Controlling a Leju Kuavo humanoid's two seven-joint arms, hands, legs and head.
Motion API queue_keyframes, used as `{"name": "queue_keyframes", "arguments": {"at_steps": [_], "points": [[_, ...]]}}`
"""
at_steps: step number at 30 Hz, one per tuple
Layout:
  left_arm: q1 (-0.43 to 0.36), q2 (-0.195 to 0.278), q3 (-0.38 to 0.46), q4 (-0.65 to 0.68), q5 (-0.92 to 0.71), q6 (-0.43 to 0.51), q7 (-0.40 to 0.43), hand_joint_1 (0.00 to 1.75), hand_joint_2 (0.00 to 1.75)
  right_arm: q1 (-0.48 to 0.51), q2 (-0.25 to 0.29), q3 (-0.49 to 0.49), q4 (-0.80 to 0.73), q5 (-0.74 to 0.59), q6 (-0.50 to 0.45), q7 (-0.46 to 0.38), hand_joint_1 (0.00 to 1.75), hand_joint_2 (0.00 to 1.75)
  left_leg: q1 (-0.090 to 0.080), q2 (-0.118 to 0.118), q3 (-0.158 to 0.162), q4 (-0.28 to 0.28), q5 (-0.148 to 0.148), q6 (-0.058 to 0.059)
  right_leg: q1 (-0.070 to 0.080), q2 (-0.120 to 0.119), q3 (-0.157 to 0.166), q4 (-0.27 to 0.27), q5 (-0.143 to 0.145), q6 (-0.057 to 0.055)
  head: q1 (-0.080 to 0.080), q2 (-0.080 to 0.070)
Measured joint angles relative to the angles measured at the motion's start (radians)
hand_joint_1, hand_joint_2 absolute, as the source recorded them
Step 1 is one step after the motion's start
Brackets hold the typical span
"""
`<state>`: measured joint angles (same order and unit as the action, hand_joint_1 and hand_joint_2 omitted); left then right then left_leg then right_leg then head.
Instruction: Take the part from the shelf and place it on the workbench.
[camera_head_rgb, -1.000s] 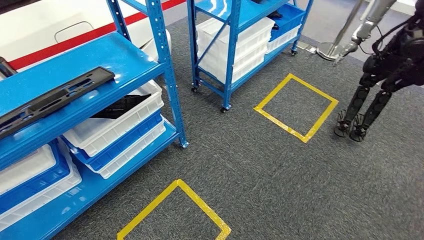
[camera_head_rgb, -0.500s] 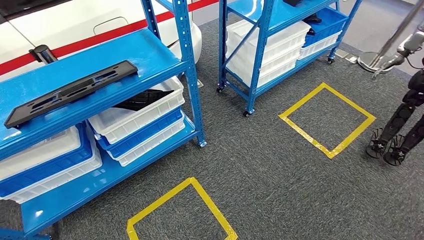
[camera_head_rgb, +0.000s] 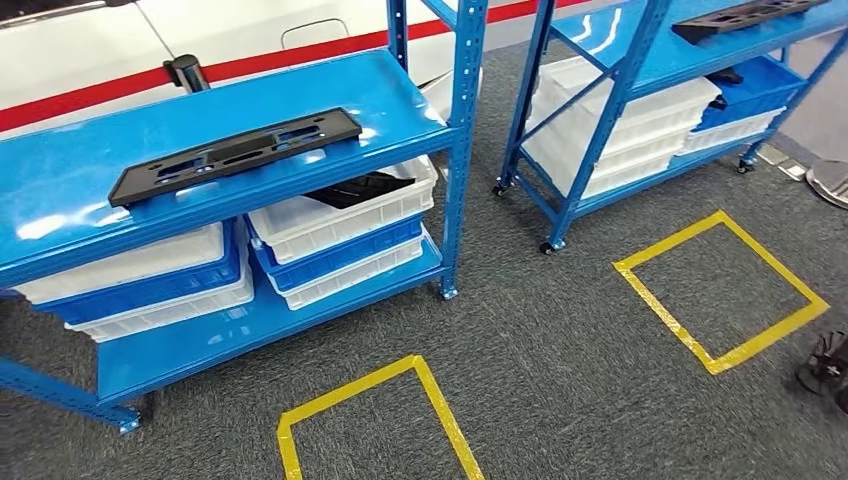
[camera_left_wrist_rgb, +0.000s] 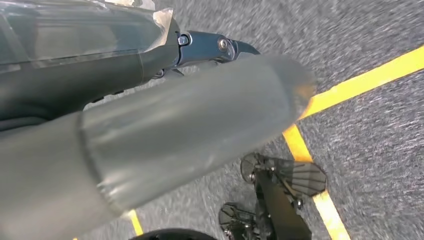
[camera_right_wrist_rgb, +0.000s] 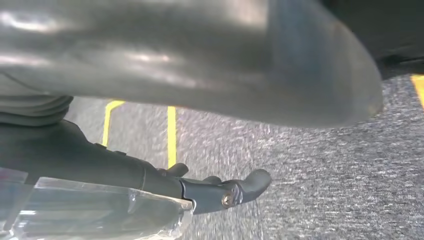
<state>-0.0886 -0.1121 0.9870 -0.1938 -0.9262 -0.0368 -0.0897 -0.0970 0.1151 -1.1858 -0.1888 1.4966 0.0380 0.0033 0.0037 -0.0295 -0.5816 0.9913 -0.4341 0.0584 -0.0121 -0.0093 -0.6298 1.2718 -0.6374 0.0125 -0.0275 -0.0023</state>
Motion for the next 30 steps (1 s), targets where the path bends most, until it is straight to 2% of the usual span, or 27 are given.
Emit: {"name": "queue_keyframes", "arguments": {"at_steps": [1,2,3,4,5,6,7,8,9,11,13,14,15,16,17,18,20,21,22,24,25,27,28,29,30], "points": [[0.001,-0.001,0.000,0.000,0.000,0.000,0.001,0.00,0.00,0.001,-0.002,0.002,0.000,0.002,0.000,0.001,0.00,0.00,0.002,-0.017,0.000,0.001,0.000,-0.002,-0.005,0.002,-0.008,0.008,0.006,0.010,0.000,0.000],[0.002,-0.002,0.000,0.000,0.000,0.001,0.003,0.00,0.00,0.002,-0.004,0.004,0.000,0.003,0.001,0.001,0.00,0.00,0.005,-0.032,0.001,0.003,0.000,-0.006,-0.010,0.005,0.004,-0.026,0.029,0.023,0.000,0.000],[0.003,-0.004,0.000,0.000,0.000,0.001,0.004,0.00,0.00,0.002,-0.006,0.007,0.000,0.004,0.002,0.002,0.00,0.00,0.008,-0.047,0.000,0.006,-0.001,-0.012,-0.017,0.016,0.032,-0.090,0.062,0.037,0.000,0.000],[0.003,-0.004,0.001,0.000,0.000,0.002,0.005,0.00,0.00,0.001,-0.006,0.009,0.000,0.004,0.004,0.002,0.00,0.00,0.010,-0.061,-0.002,0.012,-0.004,-0.020,-0.022,0.036,0.060,-0.155,0.089,0.047,0.001,0.000],[0.003,-0.005,0.001,0.000,0.000,0.002,0.005,0.00,0.00,0.000,-0.007,0.011,0.000,0.005,0.006,0.002,0.00,0.00,0.010,-0.073,-0.005,0.019,-0.008,-0.028,-0.025,0.050,0.081,-0.208,0.109,0.049,0.003,0.000],[0.003,-0.004,0.001,0.000,0.000,0.003,0.005,0.00,0.00,-0.001,-0.007,0.012,0.000,0.005,0.008,0.002,0.00,0.00,0.009,-0.082,-0.008,0.024,-0.011,-0.036,-0.025,0.060,0.093,-0.237,0.118,0.045,0.004,0.000],[0.004,-0.004,0.001,0.000,0.000,0.004,0.006,0.00,0.00,-0.003,-0.007,0.013,0.000,0.005,0.009,0.002,0.00,0.00,0.008,-0.089,-0.012,0.027,-0.012,-0.042,-0.024,0.061,0.097,-0.244,0.119,0.036,0.004,0.000],[0.006,-0.004,0.001,0.000,0.000,0.005,0.006,0.00,0.00,-0.004,-0.007,0.014,0.000,0.005,0.009,0.002,0.00,0.00,0.010,-0.095,-0.014,0.027,-0.011,-0.046,-0.023,0.051,0.099,-0.245,0.121,0.026,0.003,0.000],[0.007,-0.003,0.001,0.000,0.000,0.006,0.006,0.00,0.00,-0.006,-0.007,0.014,0.000,0.005,0.009,0.002,0.00,0.00,0.013,-0.091,-0.016,0.028,-0.011,-0.049,-0.023,0.043,0.103,-0.245,0.123,0.019,0.002,0.000],[0.009,-0.004,0.001,0.000,0.000,0.006,0.007,0.00,0.00,-0.006,-0.006,0.015,-0.001,0.005,0.010,0.003,0.00,0.00,0.014,-0.046,-0.032,0.066,-0.032,-0.055,-0.023,0.024,0.106,-0.246,0.124,0.007,-0.001,0.000],[0.006,-0.004,0.001,0.000,0.000,0.007,0.007,0.00,0.00,-0.003,-0.005,0.016,-0.001,0.005,0.010,0.002,0.00,0.00,0.013,0.009,-0.085,0.176,-0.089,-0.059,-0.017,0.001,0.108,-0.246,0.121,-0.003,-0.003,0.000],[0.005,-0.004,0.001,0.000,0.000,0.007,0.007,0.00,0.00,-0.001,-0.006,0.016,-0.001,0.005,0.011,0.002,0.00,0.00,0.013,0.020,-0.120,0.242,-0.118,-0.061,-0.014,-0.012,0.108,-0.246,0.119,-0.007,-0.004,0.000],[0.005,-0.004,0.001,0.000,0.000,0.007,0.007,0.00,0.00,0.001,-0.006,0.016,-0.001,0.005,0.011,0.002,0.00,0.00,0.013,0.024,-0.147,0.291,-0.133,-0.060,-0.011,-0.026,0.109,-0.246,0.117,-0.010,-0.004,0.000],[0.006,-0.004,0.001,0.000,0.000,0.007,0.007,0.00,0.00,0.001,-0.006,0.016,-0.001,0.005,0.011,0.002,0.00,0.00,0.013,0.026,-0.158,0.308,-0.131,-0.058,-0.008,-0.039,0.110,-0.246,0.115,-0.012,-0.004,0.000],[0.007,-0.004,0.002,0.000,0.000,0.007,0.007,0.00,0.00,0.001,-0.006,0.016,-0.001,0.005,0.012,0.002,0.00,0.00,0.013,0.029,-0.150,0.289,-0.111,-0.054,-0.006,-0.051,0.112,-0.246,0.112,-0.015,-0.004,0.000],[0.007,-0.004,0.002,0.000,0.000,0.007,0.008,0.00,0.00,-0.001,-0.005,0.016,-0.001,0.005,0.012,0.002,0.00,0.00,0.011,0.036,-0.122,0.235,-0.078,-0.047,-0.004,-0.063,0.115,-0.246,0.110,-0.016,-0.004,0.000],[0.006,-0.003,0.002,0.000,0.000,0.007,0.008,0.00,0.00,-0.002,-0.003,0.017,-0.001,0.005,0.012,0.002,0.00,0.00,0.000,0.077,-0.056,0.107,-0.030,-0.029,0.002,-0.083,0.122,-0.247,0.104,-0.016,-0.003,0.000],[0.004,-0.002,0.002,0.000,0.000,0.007,0.008,0.00,0.00,-0.003,-0.003,0.017,-0.001,0.005,0.012,0.002,0.00,0.00,-0.006,0.092,-0.036,0.068,-0.021,-0.024,0.004,-0.092,0.124,-0.248,0.100,-0.012,-0.003,0.000],[0.003,-0.002,0.002,0.000,0.000,0.007,0.008,0.00,0.00,-0.004,-0.002,0.018,-0.001,0.005,0.013,0.002,0.00,0.00,-0.011,0.099,-0.029,0.051,-0.023,-0.021,0.005,-0.101,0.126,-0.249,0.098,-0.008,-0.003,0.000],[0.003,-0.002,0.002,0.000,0.000,0.007,0.009,0.00,0.00,-0.007,-0.001,0.020,-0.001,0.005,0.015,0.002,0.00,0.00,-0.014,0.076,-0.025,0.041,-0.021,-0.016,0.008,-0.119,0.132,-0.256,0.094,0.002,-0.004,0.000],[0.004,-0.002,0.002,0.000,0.000,0.007,0.009,0.00,0.00,-0.009,-0.001,0.021,-0.001,0.006,0.016,0.002,0.00,0.00,-0.012,0.064,-0.018,0.029,-0.016,-0.014,0.008,-0.111,0.136,-0.254,0.090,0.006,-0.003,0.000],[0.004,-0.003,0.002,0.000,0.000,0.007,0.012,0.00,0.00,-0.009,-0.001,0.022,-0.001,0.006,0.016,0.002,0.00,0.00,-0.004,0.040,-0.003,0.007,-0.003,-0.007,0.008,-0.061,0.115,-0.201,0.062,0.007,0.001,0.000],[0.003,-0.004,0.002,0.000,0.000,0.007,0.013,0.00,0.00,-0.008,-0.002,0.022,-0.001,0.006,0.016,0.002,0.00,0.00,-0.003,0.027,0.000,0.003,0.000,-0.005,0.004,-0.029,0.086,-0.141,0.038,0.005,0.003,0.000],[0.002,-0.004,0.002,0.000,0.000,0.007,0.013,0.00,0.00,-0.006,-0.002,0.022,-0.001,0.006,0.017,0.002,0.00,0.00,-0.001,0.013,0.000,0.003,0.001,-0.003,0.002,-0.011,0.049,-0.074,0.014,0.002,0.004,0.000],[0.001,-0.004,0.002,0.000,0.000,0.007,0.013,0.00,0.00,-0.005,-0.003,0.022,-0.001,0.006,0.017,0.002,0.00,0.00,-0.001,0.005,0.000,0.003,0.000,-0.003,0.002,-0.004,0.028,-0.036,0.001,0.001,0.004,0.000]]}}
